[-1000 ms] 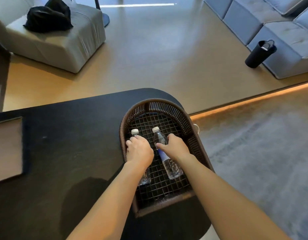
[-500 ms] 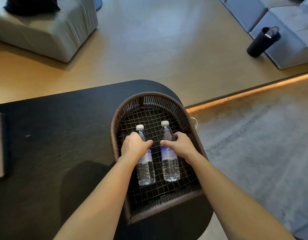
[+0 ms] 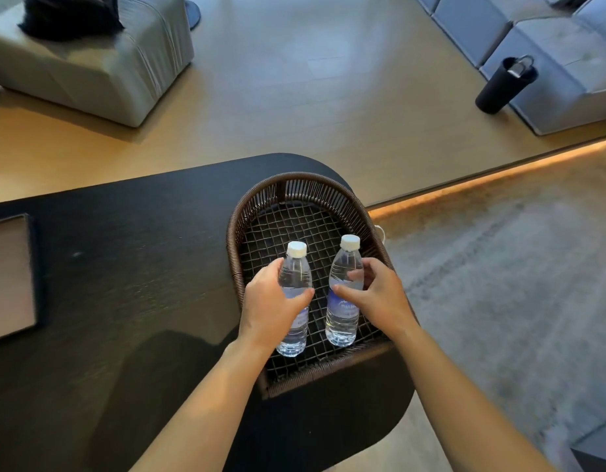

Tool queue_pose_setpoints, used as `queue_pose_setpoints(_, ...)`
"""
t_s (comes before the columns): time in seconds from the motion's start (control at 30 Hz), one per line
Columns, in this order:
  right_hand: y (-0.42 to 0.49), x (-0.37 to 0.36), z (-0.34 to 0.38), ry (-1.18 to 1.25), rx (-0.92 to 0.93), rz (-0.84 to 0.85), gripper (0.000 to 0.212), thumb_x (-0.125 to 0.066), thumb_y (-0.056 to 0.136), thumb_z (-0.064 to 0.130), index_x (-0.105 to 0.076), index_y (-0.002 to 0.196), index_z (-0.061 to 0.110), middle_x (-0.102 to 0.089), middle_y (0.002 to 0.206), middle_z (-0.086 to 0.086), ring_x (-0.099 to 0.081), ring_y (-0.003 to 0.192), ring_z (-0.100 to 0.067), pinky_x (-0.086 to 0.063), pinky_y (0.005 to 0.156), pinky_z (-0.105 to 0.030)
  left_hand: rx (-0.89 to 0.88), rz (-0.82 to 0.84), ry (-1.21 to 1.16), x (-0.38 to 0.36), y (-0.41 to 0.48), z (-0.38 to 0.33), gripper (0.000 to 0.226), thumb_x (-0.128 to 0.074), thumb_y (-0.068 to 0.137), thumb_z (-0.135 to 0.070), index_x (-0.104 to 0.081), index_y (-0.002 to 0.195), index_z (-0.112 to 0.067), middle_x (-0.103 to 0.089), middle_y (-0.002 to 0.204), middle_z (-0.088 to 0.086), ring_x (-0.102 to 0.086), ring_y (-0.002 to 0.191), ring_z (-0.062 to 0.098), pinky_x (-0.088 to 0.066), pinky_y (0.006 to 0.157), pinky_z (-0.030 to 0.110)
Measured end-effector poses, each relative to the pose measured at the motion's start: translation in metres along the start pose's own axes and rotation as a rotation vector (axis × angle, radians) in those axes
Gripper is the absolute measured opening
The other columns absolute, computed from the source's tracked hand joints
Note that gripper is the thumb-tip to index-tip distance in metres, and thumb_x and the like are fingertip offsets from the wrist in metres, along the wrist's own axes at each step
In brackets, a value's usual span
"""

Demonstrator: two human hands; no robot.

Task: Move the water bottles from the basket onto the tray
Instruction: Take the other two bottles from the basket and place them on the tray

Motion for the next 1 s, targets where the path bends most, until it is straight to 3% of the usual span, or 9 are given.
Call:
queue_pose_setpoints(0.07,-0.019,0.004,0.01,-0.006,0.07,-0.04,0.049,-0.09,0.076,0.029,-0.064,0.118,0.028,-0.072,0.104,0.014,-0.067,0.097,0.006,-0.053,0.08,-0.012,-0.062,-0.033,0.002,0.008,-0.017,-0.006,0.061,-0.086,0.075,-0.036,-0.061,0.13,-0.022,-0.068,0.114,-0.01,-0.064,0.106,0.005,-0.057,0.089,0.033)
queue_pose_setpoints(0.17,-0.044,0.011,0.027,-0.008,0.172,-0.126,0.057,-0.09,0.076,0.027,-0.064,0.126,0.026,-0.073,0.112,0.013,-0.068,0.102,0.0,-0.057,0.085,-0.018,-0.127,-0.103,-0.023,0.023,-0.043,-0.018,0.068,-0.087,0.075,-0.032,-0.06,0.134,-0.015,-0.068,0.123,-0.003,-0.064,0.114,0.01,-0.057,0.093,0.038)
queue_pose_setpoints(0.3,-0.079,0.022,0.052,-0.034,0.268,-0.237,0.062,-0.09,0.075,0.028,-0.061,0.13,0.022,-0.069,0.117,0.011,-0.067,0.103,-0.003,-0.052,0.084,-0.008,-0.204,-0.206,-0.081,0.051,-0.074,-0.042,0.07,-0.088,0.074,-0.028,-0.06,0.135,-0.011,-0.068,0.128,0.003,-0.064,0.118,0.012,-0.057,0.095,0.035)
queue_pose_setpoints(0.43,-0.119,0.027,0.074,-0.009,0.348,-0.279,0.066,-0.088,0.077,0.031,-0.058,0.135,0.02,-0.067,0.124,0.009,-0.065,0.109,-0.001,-0.052,0.087,-0.01,-0.27,-0.274,-0.095,0.082,-0.101,-0.062,0.07,-0.088,0.073,-0.028,-0.06,0.135,-0.009,-0.068,0.13,0.007,-0.064,0.121,0.019,-0.058,0.094,0.04)
queue_pose_setpoints(0.53,-0.152,0.023,0.091,0.006,0.405,-0.298,0.063,-0.087,0.078,0.029,-0.058,0.133,0.018,-0.068,0.126,0.004,-0.066,0.111,-0.007,-0.056,0.09,-0.019,-0.306,-0.291,-0.075,0.107,-0.124,-0.07,0.07,-0.088,0.074,-0.029,-0.06,0.135,-0.011,-0.068,0.13,0.007,-0.064,0.12,0.018,-0.059,0.092,0.039)
queue_pose_setpoints(0.83,-0.229,-0.034,0.127,0.03,0.499,-0.217,0.063,-0.086,0.079,0.029,-0.057,0.134,0.018,-0.067,0.131,0.0,-0.065,0.118,-0.011,-0.059,0.095,-0.034,-0.28,-0.383,0.008,0.196,-0.209,-0.039,0.069,-0.087,0.074,-0.032,-0.059,0.135,-0.016,-0.067,0.13,0.005,-0.065,0.117,0.019,-0.059,0.092,0.042)
queue_pose_setpoints(0.93,-0.239,-0.066,0.145,0.07,0.491,-0.148,0.064,-0.087,0.078,0.03,-0.056,0.134,0.024,-0.066,0.132,0.006,-0.064,0.117,-0.008,-0.057,0.098,-0.031,-0.227,-0.435,0.037,0.229,-0.233,-0.015,0.069,-0.087,0.074,-0.032,-0.06,0.135,-0.015,-0.068,0.129,0.004,-0.066,0.115,0.019,-0.059,0.091,0.042)
queue_pose_setpoints(1.0,-0.244,-0.09,0.161,0.075,0.491,-0.106,0.063,-0.087,0.078,0.032,-0.054,0.132,0.032,-0.062,0.128,0.017,-0.062,0.112,0.001,-0.053,0.096,-0.021,-0.192,-0.47,0.052,0.252,-0.247,0.001,0.069,-0.087,0.074,-0.032,-0.06,0.135,-0.015,-0.068,0.129,0.004,-0.066,0.115,0.018,-0.059,0.091,0.039)
Point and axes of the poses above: each hand's wrist, its own y-axis towards the middle knuckle, its own x-axis out of the back of the hand, z = x × y, the point moved 8 cm from there along y, towards the middle knuckle
